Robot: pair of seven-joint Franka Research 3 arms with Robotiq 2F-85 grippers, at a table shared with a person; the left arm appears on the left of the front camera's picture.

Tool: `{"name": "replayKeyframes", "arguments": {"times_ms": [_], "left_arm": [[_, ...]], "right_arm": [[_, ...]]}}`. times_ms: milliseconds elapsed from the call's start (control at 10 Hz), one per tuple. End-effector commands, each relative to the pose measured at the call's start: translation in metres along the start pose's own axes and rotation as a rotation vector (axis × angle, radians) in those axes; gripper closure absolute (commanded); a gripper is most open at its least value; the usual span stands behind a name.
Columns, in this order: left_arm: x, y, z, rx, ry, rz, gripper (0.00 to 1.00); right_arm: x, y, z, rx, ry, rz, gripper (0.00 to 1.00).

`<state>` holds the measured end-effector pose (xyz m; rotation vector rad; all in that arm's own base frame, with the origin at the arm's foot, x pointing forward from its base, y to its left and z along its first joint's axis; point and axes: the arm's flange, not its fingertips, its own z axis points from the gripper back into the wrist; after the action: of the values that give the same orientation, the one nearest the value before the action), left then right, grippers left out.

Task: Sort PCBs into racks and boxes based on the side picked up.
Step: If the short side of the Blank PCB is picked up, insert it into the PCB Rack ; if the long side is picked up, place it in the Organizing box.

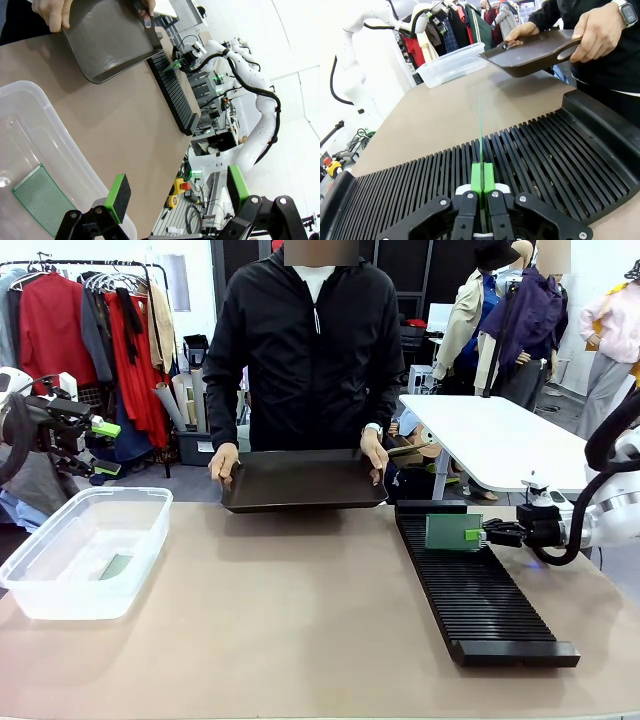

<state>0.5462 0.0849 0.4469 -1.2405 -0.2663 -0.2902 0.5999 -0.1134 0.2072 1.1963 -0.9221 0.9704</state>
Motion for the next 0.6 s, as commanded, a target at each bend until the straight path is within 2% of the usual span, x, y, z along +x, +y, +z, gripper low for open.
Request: {"name": "replayKeyframes", "arguments": {"times_ms": [0,500], "left_arm": [[0.001,-0.002,0.001,0.001,-0.002,0.001,0.0],[0.001,-0.002,0.001,0.001,-0.002,0.001,0.0]], "right_arm": [[-0.019,-0.002,-0.016,-0.009,0.067,0.019,1.0],[-0.021,-0.015,-0.021,0.013,0.073,0.007,1.0]]}}
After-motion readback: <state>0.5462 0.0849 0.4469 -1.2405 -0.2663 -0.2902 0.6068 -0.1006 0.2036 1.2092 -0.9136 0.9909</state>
